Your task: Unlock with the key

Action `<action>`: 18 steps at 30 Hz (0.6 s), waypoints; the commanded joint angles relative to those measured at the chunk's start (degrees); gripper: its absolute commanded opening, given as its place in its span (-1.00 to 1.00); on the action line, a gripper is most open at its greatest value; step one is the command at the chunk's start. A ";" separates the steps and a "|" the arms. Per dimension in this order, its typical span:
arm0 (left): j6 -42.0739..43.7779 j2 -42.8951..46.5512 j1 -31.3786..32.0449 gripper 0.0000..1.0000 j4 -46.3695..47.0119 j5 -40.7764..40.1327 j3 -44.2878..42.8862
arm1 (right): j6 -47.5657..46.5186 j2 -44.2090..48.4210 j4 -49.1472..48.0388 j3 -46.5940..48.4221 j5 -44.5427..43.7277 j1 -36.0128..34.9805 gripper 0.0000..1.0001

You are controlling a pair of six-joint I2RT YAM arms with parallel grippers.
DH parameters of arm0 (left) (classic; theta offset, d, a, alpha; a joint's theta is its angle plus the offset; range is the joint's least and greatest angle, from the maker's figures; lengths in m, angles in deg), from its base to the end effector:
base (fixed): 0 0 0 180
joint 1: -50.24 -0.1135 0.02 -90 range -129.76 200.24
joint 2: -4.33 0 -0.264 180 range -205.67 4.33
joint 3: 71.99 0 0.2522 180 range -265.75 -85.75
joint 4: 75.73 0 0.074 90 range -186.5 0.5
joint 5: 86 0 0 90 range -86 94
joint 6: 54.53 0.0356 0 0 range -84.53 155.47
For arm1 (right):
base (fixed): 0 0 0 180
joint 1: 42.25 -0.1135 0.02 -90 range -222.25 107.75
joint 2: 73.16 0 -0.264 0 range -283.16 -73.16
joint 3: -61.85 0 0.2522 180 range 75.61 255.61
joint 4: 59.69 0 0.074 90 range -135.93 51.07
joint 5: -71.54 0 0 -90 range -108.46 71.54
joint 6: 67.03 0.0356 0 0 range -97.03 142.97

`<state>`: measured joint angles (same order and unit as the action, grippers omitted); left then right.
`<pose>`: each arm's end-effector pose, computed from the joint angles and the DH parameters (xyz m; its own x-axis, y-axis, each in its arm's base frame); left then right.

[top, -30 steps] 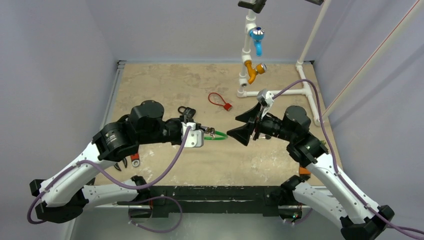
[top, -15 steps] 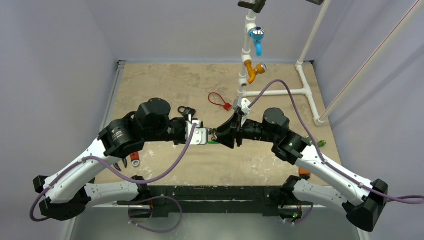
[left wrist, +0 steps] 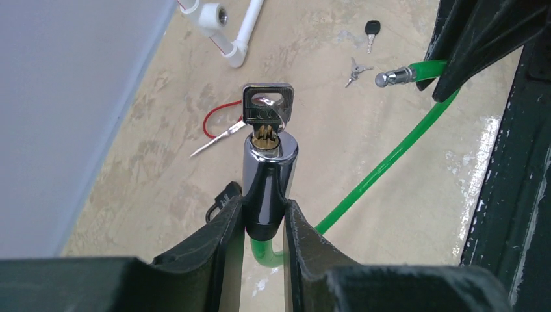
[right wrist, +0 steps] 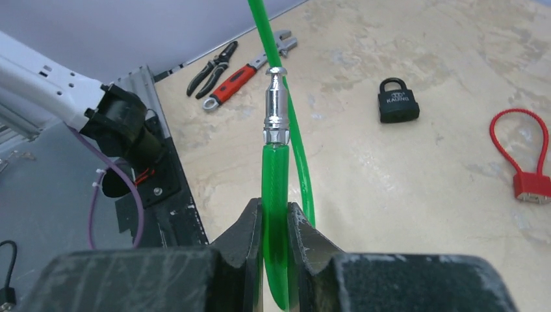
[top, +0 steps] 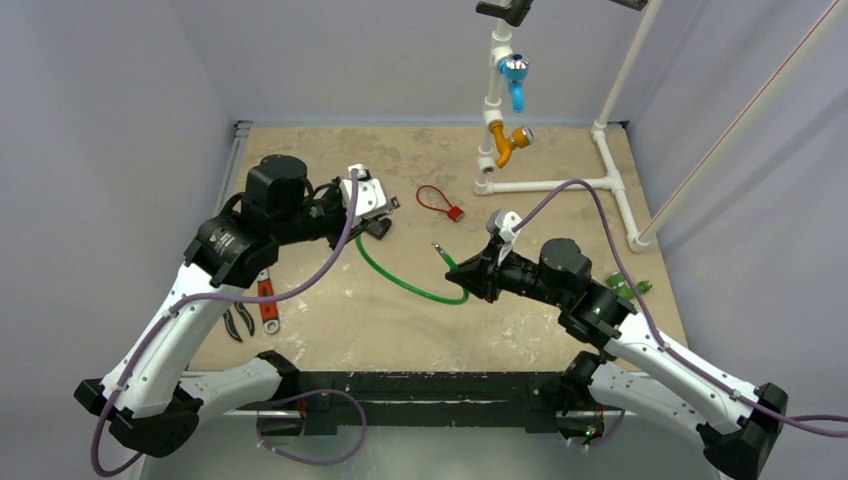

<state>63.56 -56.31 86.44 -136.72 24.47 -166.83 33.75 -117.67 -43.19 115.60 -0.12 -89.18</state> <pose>0.1500 -0.1252 0.4370 0.0583 0.5040 -0.8617 0.8816 0.3790 0.2813 0.1199 0.1447 0.3254 -0.2543 -0.0121 -0.9670 -0.8744 0.4300 0.2246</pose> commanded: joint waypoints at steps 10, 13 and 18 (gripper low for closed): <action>-9.13 -6.79 -3.68 -1.00 -1.01 -1.43 5.29 | 19.27 -11.58 -1.18 -4.48 -8.53 0.13 -0.83; -9.43 -10.92 -3.63 -1.00 -2.83 -6.27 6.88 | 22.67 -14.45 -1.74 -5.52 -10.90 0.09 -0.56; -9.43 -19.68 -4.06 -1.00 -4.63 -10.65 7.44 | 24.04 -18.31 1.70 -3.17 -15.21 0.09 -0.19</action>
<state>55.78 -71.89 83.10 -141.15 18.44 -158.88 54.06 -134.76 -42.34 110.57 -10.28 -89.05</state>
